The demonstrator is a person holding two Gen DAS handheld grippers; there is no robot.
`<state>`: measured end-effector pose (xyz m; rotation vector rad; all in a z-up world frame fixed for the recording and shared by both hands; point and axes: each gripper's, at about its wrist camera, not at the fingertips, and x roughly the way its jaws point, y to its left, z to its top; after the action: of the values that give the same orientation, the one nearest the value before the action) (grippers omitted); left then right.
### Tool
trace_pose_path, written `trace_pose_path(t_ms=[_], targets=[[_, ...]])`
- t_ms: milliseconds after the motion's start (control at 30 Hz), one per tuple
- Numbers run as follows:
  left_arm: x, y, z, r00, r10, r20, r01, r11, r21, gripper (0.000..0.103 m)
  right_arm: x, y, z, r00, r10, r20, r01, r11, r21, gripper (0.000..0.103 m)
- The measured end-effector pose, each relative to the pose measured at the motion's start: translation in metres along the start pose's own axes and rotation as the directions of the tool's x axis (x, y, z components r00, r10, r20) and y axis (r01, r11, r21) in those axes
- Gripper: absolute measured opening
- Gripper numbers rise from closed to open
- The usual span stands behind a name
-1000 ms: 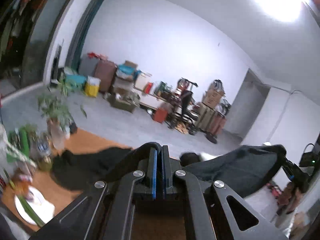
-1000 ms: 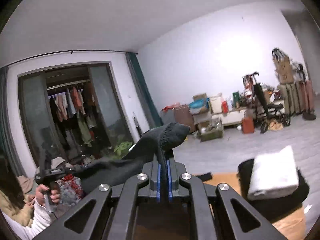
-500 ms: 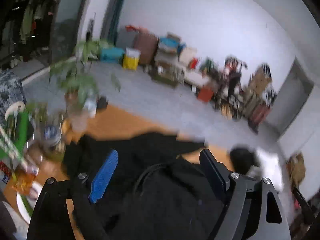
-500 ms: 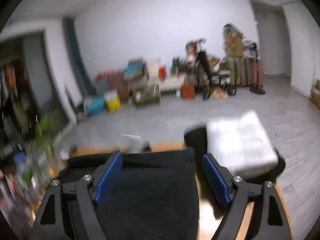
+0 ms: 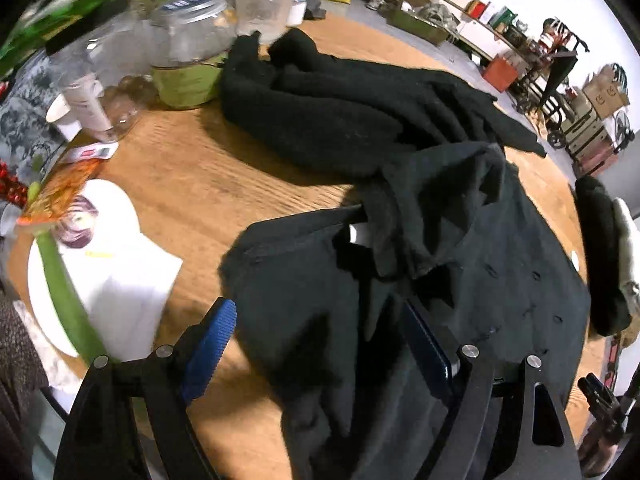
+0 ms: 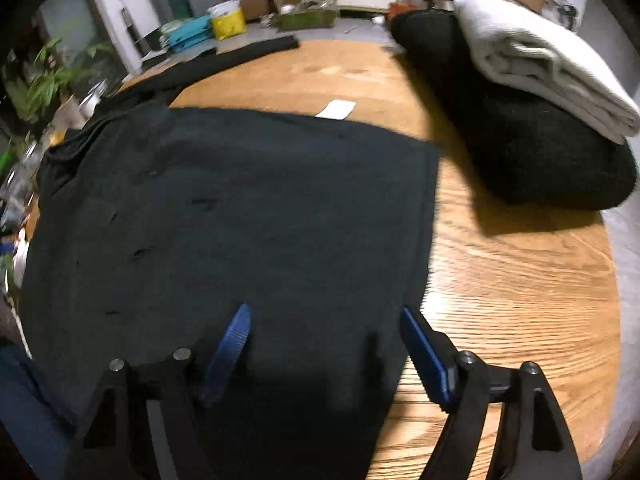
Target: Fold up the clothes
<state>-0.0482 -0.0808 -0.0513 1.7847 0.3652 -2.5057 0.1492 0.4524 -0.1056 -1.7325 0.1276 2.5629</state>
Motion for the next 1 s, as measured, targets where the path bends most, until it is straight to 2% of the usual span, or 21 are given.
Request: trace_pose_path(t_ms=[100, 200, 233, 267, 300, 333, 367, 400, 433, 500, 533, 567, 600, 633, 667, 700, 733, 767, 900, 933, 1000], targets=[[0.015, -0.01, -0.004, 0.999, 0.026, -0.038, -0.024, 0.998, 0.05, 0.084, 0.02, 0.008, 0.001, 0.996, -0.026, -0.086, 0.024, 0.999, -0.034, 0.066], [0.024, -0.02, -0.001, 0.997, 0.045, -0.06, -0.041, 0.996, 0.075, 0.084, 0.034, 0.016, 0.002, 0.989, -0.023, -0.143, 0.013, 0.998, -0.068, 0.058], [0.027, -0.024, -0.001, 0.997, 0.045, -0.068, -0.039, 0.996, 0.085, 0.084, 0.035, 0.021, 0.002, 0.99, -0.022, -0.141, 0.008, 0.995, -0.101, 0.049], [0.028, -0.028, -0.001, 0.996, 0.037, -0.077, -0.03, 0.995, 0.097, 0.084, 0.034, 0.026, 0.005, 0.991, -0.001, -0.136, -0.017, 0.991, -0.13, 0.022], [0.03, -0.033, -0.002, 0.996, 0.023, -0.086, -0.014, 0.994, 0.11, 0.084, 0.033, 0.028, 0.008, 0.989, 0.028, -0.143, -0.048, 0.99, -0.134, 0.0], [0.03, -0.038, -0.003, 0.996, 0.014, -0.089, -0.003, 0.992, 0.123, 0.084, 0.028, 0.028, 0.012, 0.989, 0.072, -0.131, -0.089, 0.988, -0.125, 0.0], [0.03, -0.043, -0.003, 0.996, 0.009, -0.087, 0.003, 0.99, 0.138, 0.084, 0.01, 0.025, 0.021, 0.989, 0.132, -0.064, -0.138, 0.985, -0.1, 0.0], [0.029, -0.047, -0.004, 0.997, 0.009, -0.082, 0.004, 0.989, 0.15, 0.084, -0.015, 0.02, 0.031, 0.983, 0.176, 0.043, -0.172, 0.981, -0.087, 0.0], [0.029, -0.05, -0.004, 0.997, 0.012, -0.077, 0.0, 0.987, 0.158, 0.084, -0.044, 0.009, 0.041, 0.966, 0.195, 0.171, -0.188, 0.981, -0.056, 0.0], [0.028, -0.051, -0.005, 0.997, 0.026, -0.071, -0.014, 0.987, 0.162, 0.084, -0.107, -0.029, 0.059, 0.888, 0.105, 0.448, -0.155, 0.985, 0.076, 0.0], [0.027, -0.049, -0.005, 0.997, 0.029, -0.071, -0.018, 0.988, 0.153, 0.084, -0.115, -0.043, 0.063, 0.88, 0.023, 0.475, -0.093, 0.988, 0.124, 0.001], [0.027, -0.047, -0.005, 0.997, 0.032, -0.072, -0.022, 0.989, 0.144, 0.084, -0.112, -0.054, 0.066, 0.892, -0.03, 0.45, -0.049, 0.986, 0.161, 0.009], [0.026, -0.045, -0.005, 0.997, 0.036, -0.072, -0.026, 0.991, 0.134, 0.084, -0.101, -0.065, 0.068, 0.917, -0.04, 0.396, -0.04, 0.981, 0.192, 0.045], [0.026, -0.042, -0.005, 0.997, 0.04, -0.073, -0.03, 0.992, 0.125, 0.084, -0.076, -0.074, 0.065, 0.956, 0.025, 0.292, -0.092, 0.972, 0.216, 0.071], [0.026, -0.039, -0.006, 0.996, 0.043, -0.076, -0.033, 0.993, 0.117, 0.084, -0.052, -0.081, 0.061, 0.975, 0.097, 0.198, -0.145, 0.959, 0.242, 0.09], [0.025, -0.037, -0.007, 0.996, 0.044, -0.08, -0.035, 0.993, 0.111, 0.084, -0.03, -0.085, 0.052, 0.979, 0.162, 0.122, -0.19, 0.944, 0.268, 0.077], [0.025, -0.034, -0.008, 0.995, 0.045, -0.085, -0.036, 0.994, 0.107, 0.084, -0.007, -0.087, 0.042, 0.984, 0.173, 0.027, -0.174, 0.941, 0.291, 0.071], [0.026, -0.033, -0.009, 0.995, 0.043, -0.09, -0.034, 0.994, 0.106, 0.084, 0.009, -0.086, 0.034, 0.99, 0.128, -0.059, -0.107, 0.955, 0.278, 0.064], [0.029, -0.039, -0.01, 0.993, 0.044, -0.108, -0.03, 0.992, 0.125, 0.084, 0.02, -0.085, 0.019, 0.994, -0.061, -0.09, 0.074, 0.984, 0.16, 0.071], [0.031, -0.041, -0.01, 0.993, 0.046, -0.113, -0.031, 0.991, 0.13, 0.084, 0.022, -0.084, 0.016, 0.992, -0.087, -0.093, 0.1, 0.985, 0.143, 0.071], [0.036, -0.05, -0.011, 0.989, 0.061, -0.132, -0.041, 0.988, 0.151, 0.084, 0.029, -0.081, 0.017, 0.989, -0.073, -0.129, 0.091, 0.986, 0.139, 0.069]])
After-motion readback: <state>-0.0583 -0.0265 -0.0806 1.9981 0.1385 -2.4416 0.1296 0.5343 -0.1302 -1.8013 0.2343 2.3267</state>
